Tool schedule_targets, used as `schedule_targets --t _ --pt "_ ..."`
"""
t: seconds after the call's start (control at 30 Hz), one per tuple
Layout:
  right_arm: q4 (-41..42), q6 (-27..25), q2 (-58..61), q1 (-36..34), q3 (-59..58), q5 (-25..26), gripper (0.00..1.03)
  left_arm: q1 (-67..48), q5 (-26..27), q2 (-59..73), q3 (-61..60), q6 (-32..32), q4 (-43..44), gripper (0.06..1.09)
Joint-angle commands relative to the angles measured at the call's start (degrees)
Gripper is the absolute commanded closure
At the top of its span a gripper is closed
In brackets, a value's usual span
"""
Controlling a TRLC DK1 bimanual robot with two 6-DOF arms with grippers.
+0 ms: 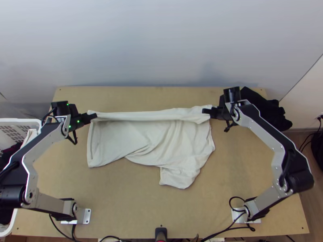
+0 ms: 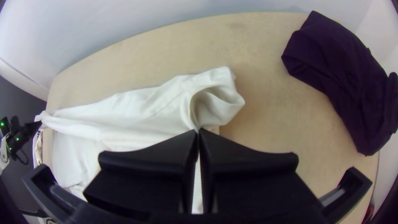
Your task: Fold the t-shirt
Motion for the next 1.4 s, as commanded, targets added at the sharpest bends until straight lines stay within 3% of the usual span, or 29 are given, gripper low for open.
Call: schedule_targets --t 0.0,0.67,0.7,0.73,0.77,0.8,0.87,0.9,0.93,1.13,1.27,1.37 --pt "0.02 -0.17 -5.29 0.41 -7.25 -0.28 1.0 0.88 1.15 -4.33 -5.32 1.31 -1.42 1.05" --pt "2.39 -0.88 -10.57 1.03 -18.76 -0.19 0.99 0.62 1.5 -9.6 -14.9 4.3 -2.74 1.05" --pt "2.92 -0.88 -10.83 1.03 -19.02 -0.19 0.95 0.62 1.5 -9.6 -15.16 4.3 -2.65 1.04" --pt "3.09 -0.7 -11.18 0.94 -19.11 -0.19 0.81 0.71 1.5 -9.78 -15.16 4.13 -2.74 1.03" --pt "3.09 -0.09 -11.8 0.67 -19.2 -0.1 0.64 0.71 1.5 -10.04 -14.99 3.77 -2.91 0.96" --pt "3.53 0.44 -12.41 0.41 -19.55 -0.01 0.48 0.79 1.5 -10.57 -14.72 3.25 -3.27 0.82" --pt "3.71 2.55 -12.68 -0.38 -19.46 -0.01 0.12 0.88 1.5 -11.36 -13.41 1.05 -5.99 0.37" --pt "3.71 2.99 -12.85 -0.73 -19.2 -0.1 0.04 0.88 1.5 -11.27 -12.18 0.43 -8.1 0.14" --pt "3.71 3.08 -13.29 -0.73 -18.94 -0.1 0.04 0.71 1.59 -10.74 -10.68 -0.09 -10.56 0.1" --pt "1.6 4.05 -18.12 -0.73 -17.44 -0.01 0.04 0.35 4.22 -13.29 -3.83 0.08 -22.87 0.11" --pt "-2.36 4.92 -22.26 -0.82 -15.77 -0.01 0.04 0.35 5.8 -14.0 -0.4 5.71 -37.37 0.11" --pt "-5.7 5.98 -24.8 -0.29 -14.28 -0.1 0.04 -0.17 5.72 -16.72 -2.68 9.22 -40.18 0.11"
